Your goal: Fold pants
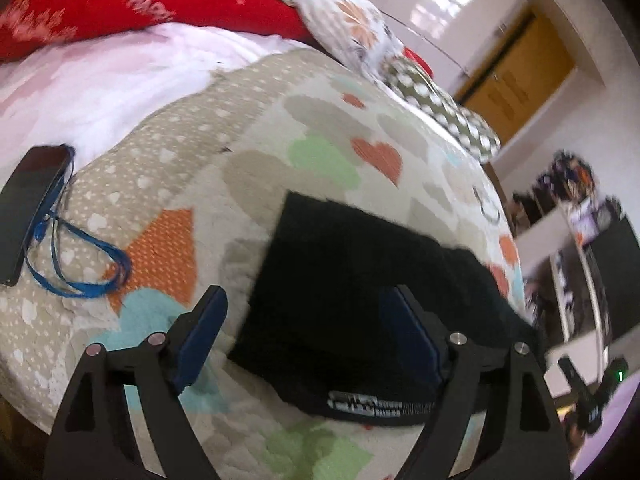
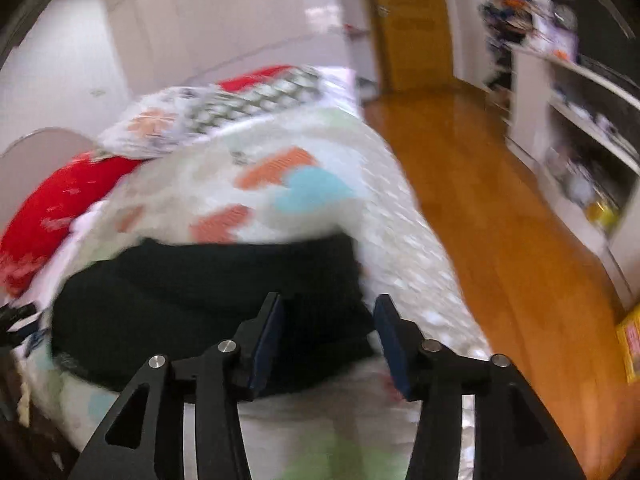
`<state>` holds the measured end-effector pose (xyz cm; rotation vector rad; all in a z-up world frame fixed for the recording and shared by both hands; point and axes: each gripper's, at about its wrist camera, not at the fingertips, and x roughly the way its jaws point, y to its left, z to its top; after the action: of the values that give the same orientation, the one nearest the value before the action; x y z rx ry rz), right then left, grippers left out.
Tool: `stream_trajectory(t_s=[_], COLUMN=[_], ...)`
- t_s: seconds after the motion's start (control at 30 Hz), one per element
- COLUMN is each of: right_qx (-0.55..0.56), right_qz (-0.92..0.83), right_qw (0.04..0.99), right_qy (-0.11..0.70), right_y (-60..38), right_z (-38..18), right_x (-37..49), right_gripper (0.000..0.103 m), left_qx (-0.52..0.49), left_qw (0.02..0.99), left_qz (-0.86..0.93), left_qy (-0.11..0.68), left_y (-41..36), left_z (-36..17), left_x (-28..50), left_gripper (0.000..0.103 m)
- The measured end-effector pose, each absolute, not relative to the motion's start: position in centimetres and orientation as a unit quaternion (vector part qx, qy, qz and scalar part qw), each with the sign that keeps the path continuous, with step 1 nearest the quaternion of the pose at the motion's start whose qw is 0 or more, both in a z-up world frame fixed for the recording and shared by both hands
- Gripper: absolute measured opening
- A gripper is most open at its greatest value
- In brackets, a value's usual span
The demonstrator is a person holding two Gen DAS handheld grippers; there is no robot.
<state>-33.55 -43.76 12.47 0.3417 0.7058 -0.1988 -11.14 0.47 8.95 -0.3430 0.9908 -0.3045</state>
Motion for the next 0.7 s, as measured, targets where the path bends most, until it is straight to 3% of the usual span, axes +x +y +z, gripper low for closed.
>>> stream_trajectory(t_s=[0.23,0.47,0.57,0.6,0.63,0.67,0.7], right_qx=[0.1,-0.03,-0.09,-0.1,-0.096,-0.086,-0.068], right_qz=[0.199,0.274,0.252,0.242,0.241,0.242,0.246], right_qw=[0.903,0.88,0.881,0.882,0.883,0.884,0.886], right_qy=[0.368,0.386,0.39,0.391,0.392,0.391,0.388], right_y=[-28.9,-18.1,-16.2,-16.0,-15.8,-16.0,-16.4], right_z=[10.7,7.0,5.3,4.9,4.8,5.0,5.4], right_x=[-26.9,-22.6,-21.7,-21.5,-21.3,-21.1,-21.1], right_gripper=[0.051,0.051,0.045,0.034,0.031,0.018,0.003], left_qx=[-0.164,-0.174,-0.174,-0.174,-0.169,-0.158,-0.146], left_qw=[0.841,0.834,0.836,0.836,0.835,0.835,0.837], left_qz=[-0.134,-0.14,-0.157,-0.162,-0.169,-0.173,-0.173], left_qy=[0.498,0.504,0.496,0.495,0.496,0.498,0.499], left_y=[0.5,0.2,-0.1,-0.2,-0.5,-0.9,-1.3], left_z=[6.4,5.3,5.3,5.4,5.5,5.7,6.0], left_x=[-9.1,-7.3,-6.9,-6.8,-6.6,-6.5,-6.5], left_gripper=[0.084,0.084,0.084,0.082,0.065,0.039,0.034])
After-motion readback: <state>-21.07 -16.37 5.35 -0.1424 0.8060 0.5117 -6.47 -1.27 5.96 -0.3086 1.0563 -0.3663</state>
